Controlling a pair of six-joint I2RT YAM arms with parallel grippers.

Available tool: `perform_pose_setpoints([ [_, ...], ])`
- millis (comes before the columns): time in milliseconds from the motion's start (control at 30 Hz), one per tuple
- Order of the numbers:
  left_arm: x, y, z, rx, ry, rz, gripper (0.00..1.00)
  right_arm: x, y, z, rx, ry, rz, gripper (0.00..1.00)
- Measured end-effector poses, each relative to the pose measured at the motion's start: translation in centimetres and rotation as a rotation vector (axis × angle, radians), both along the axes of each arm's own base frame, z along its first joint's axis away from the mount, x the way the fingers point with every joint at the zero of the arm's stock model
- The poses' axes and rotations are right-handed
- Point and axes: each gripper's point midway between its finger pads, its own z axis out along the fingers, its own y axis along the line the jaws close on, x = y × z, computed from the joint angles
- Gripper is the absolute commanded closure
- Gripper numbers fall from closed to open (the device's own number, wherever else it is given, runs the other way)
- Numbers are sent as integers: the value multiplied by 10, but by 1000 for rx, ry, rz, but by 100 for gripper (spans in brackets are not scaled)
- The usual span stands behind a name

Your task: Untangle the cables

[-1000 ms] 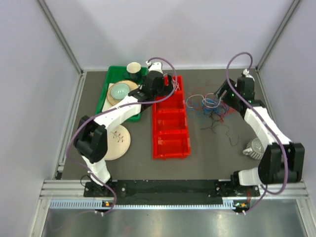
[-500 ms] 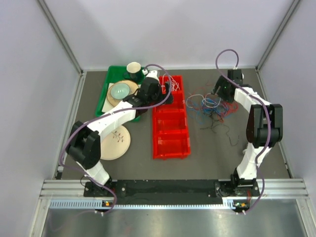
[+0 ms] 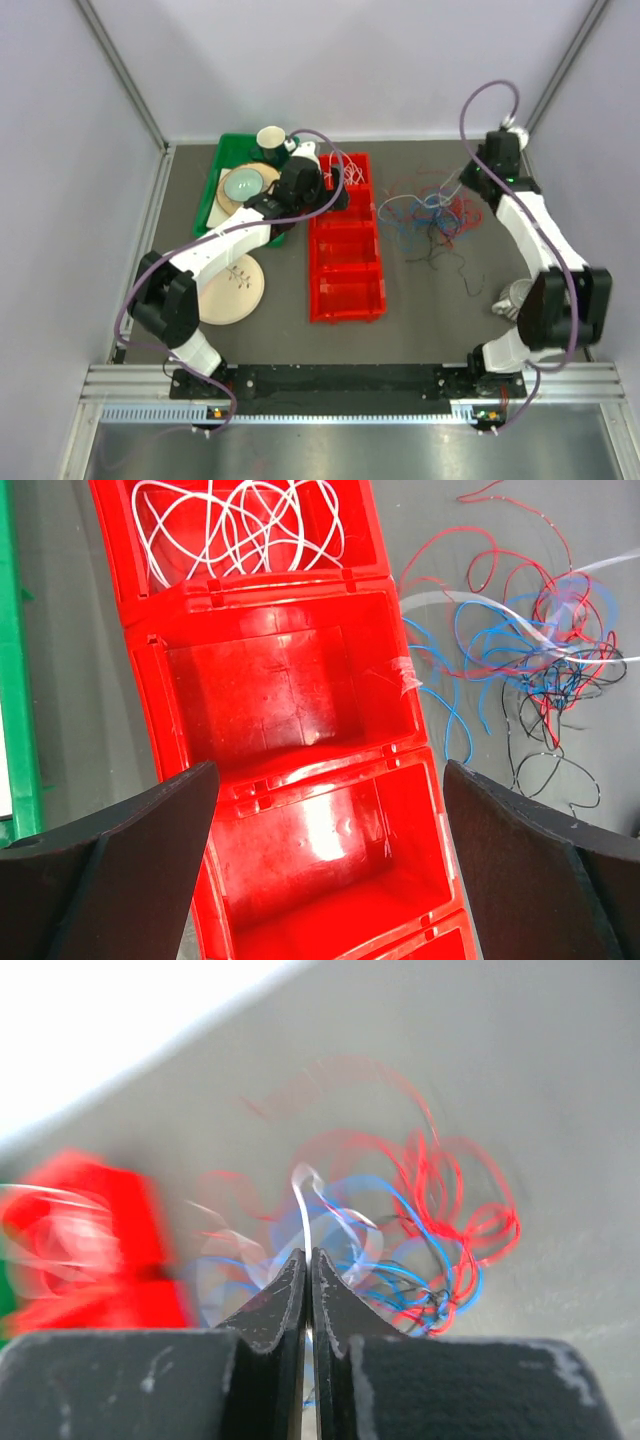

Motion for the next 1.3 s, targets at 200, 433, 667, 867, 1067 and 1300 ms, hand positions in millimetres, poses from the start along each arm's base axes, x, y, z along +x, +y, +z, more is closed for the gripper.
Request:
perform_pose_setpoints([
  [200, 3, 0, 9, -6, -15, 0, 1, -51, 2, 187, 0, -436, 30, 100],
  [433, 9, 4, 13, -16, -20, 8, 1, -128, 9, 352, 2, -831, 88, 100],
  [667, 9, 4, 15, -18, -23, -8, 1, -155, 13, 383, 8, -910, 116, 100],
  [867, -13, -36, 27, -120, -64, -279, 1, -139, 19, 352, 34, -827, 140, 100],
  [1067, -62, -100, 34, -187, -162, -586, 3, -122, 22, 322, 53, -730, 148, 100],
  [1300, -62, -155, 7, -230, -266, -676, 3, -123, 26, 322, 71, -731, 163, 100],
])
